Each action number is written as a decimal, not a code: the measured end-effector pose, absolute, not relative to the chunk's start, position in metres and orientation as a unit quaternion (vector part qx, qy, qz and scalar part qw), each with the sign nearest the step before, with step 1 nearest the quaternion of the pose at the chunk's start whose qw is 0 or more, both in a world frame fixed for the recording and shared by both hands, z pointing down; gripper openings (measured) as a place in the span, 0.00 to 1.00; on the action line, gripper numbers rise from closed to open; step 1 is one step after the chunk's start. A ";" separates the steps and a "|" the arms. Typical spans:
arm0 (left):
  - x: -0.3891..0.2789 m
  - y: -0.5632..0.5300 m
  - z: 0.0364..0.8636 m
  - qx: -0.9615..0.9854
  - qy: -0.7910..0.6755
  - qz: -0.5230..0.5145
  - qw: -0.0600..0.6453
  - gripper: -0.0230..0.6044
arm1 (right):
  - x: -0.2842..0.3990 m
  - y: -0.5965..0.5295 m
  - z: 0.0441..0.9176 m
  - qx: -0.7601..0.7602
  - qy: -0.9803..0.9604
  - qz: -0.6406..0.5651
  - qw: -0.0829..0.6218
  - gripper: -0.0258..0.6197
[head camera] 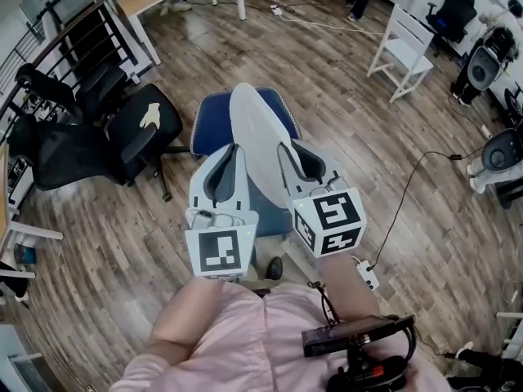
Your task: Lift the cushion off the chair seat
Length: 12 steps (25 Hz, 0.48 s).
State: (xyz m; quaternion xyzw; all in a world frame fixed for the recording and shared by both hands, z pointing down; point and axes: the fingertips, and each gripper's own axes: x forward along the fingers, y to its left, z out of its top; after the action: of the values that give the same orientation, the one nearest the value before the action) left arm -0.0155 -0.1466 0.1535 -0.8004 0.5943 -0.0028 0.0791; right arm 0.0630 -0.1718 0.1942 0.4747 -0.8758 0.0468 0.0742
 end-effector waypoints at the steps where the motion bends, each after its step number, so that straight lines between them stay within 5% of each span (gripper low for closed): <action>1: -0.019 -0.144 0.149 -0.799 0.595 -0.002 0.084 0.06 | 0.061 -0.168 0.187 0.474 -0.877 0.039 0.073 0.10; 12: -0.054 -0.127 0.119 -0.792 0.602 0.015 0.101 0.06 | 0.034 -0.145 0.163 0.481 -0.874 0.005 0.065 0.10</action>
State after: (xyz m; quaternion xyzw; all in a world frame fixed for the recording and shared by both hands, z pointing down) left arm -0.0542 -0.1274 0.1186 -0.7918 0.6022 0.0148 0.1010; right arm 0.0343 -0.1447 0.1631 0.4812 -0.8742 0.0045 0.0651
